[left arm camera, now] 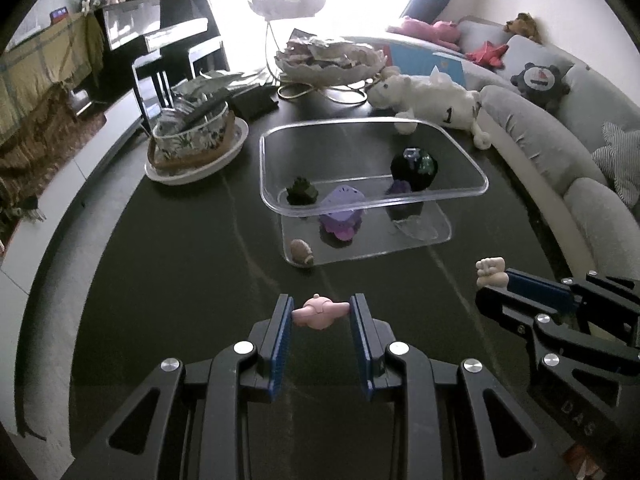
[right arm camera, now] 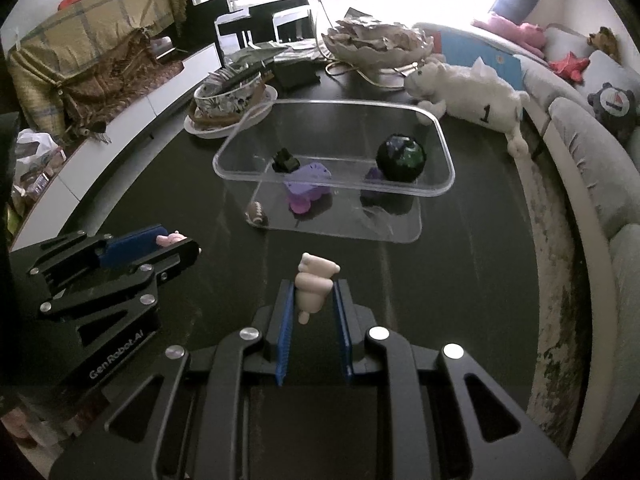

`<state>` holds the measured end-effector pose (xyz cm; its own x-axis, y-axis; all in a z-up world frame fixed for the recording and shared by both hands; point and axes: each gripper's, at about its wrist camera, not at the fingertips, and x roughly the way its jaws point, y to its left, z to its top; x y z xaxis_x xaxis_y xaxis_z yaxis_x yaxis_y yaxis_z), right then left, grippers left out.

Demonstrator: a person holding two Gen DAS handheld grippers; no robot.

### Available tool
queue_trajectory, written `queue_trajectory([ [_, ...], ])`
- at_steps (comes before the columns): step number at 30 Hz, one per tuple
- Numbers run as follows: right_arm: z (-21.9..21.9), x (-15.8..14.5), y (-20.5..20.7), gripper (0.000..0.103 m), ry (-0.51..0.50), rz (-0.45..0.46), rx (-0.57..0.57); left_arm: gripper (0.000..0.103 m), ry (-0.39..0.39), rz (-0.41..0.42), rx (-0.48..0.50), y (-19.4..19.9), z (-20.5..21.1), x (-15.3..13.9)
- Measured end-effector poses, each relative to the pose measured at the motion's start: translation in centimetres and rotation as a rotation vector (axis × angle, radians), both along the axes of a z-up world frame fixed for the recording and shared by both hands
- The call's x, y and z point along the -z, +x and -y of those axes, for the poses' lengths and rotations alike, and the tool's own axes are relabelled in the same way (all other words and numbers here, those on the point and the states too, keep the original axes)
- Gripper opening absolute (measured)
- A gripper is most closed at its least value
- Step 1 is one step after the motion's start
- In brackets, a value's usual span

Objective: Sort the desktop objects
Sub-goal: 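Carry pink bunny with left tool over the bin while right tool carries cream figure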

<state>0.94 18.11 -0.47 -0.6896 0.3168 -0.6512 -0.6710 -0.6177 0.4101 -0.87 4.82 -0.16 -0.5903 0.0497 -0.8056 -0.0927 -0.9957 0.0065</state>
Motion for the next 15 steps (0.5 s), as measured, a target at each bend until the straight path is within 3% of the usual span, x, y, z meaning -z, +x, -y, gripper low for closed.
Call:
queue_trajectory([
  [15,-0.9,-1.9,-0.7,0.018,0.052,0.014,0.005,0.026,-0.006,-0.053,0.017,-0.8,0.4,-2.3],
])
